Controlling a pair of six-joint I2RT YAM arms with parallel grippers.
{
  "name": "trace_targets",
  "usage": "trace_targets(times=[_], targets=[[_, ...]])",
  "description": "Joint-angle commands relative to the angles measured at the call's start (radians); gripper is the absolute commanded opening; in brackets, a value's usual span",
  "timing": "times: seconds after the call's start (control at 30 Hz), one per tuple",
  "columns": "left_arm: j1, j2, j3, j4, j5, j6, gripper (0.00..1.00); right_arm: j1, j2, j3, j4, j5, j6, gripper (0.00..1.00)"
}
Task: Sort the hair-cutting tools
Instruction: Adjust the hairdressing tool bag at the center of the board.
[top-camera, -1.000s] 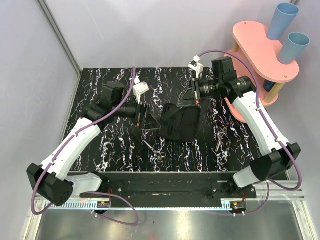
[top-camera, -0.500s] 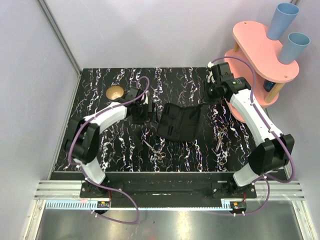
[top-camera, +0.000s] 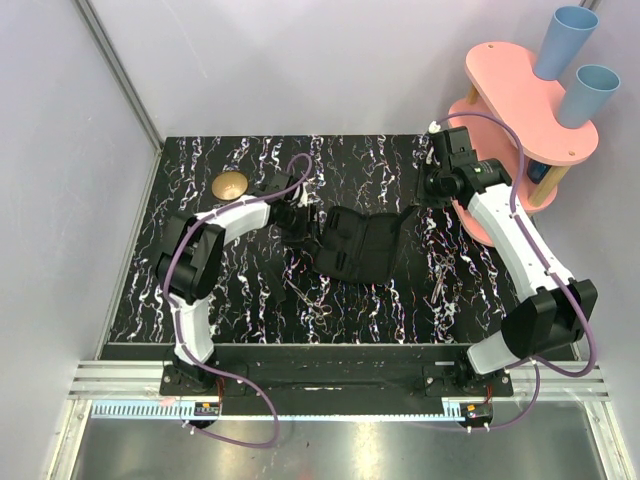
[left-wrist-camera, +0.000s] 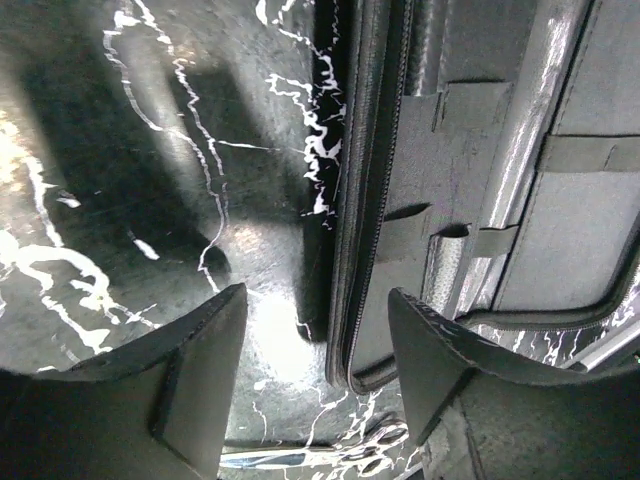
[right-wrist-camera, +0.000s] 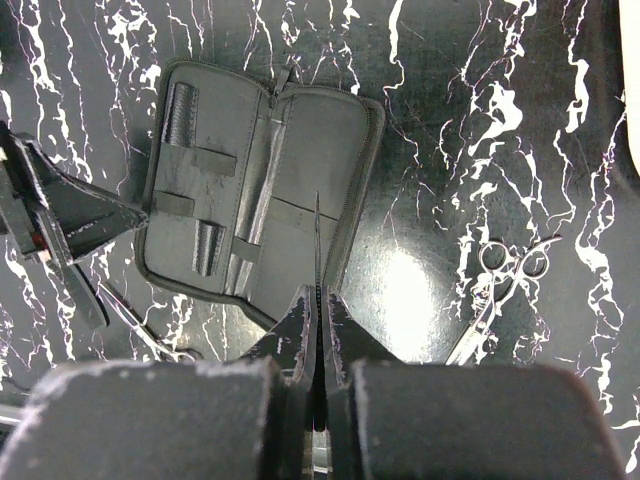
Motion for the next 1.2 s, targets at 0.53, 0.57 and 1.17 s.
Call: trace_targets(times=[0.53,0.57,1.17], targets=[[-0.001,0.026,0.111,-0.098,-0.127,0.418,0.0,-0.022,0.05,0.061,0.046,-0.026,0.012,0.0],[-0.002,0.017,0.121,-0.099,-0.137,0.46,0.0,-0.022,0.051,0.059,0.045,-0.027,0.015,0.0],[-0.001,0.118,0.322,0.174,-0.383,0.727,0.95,-0.022,0.046,-0.001,0.108,-0.079,0.092,0.0]])
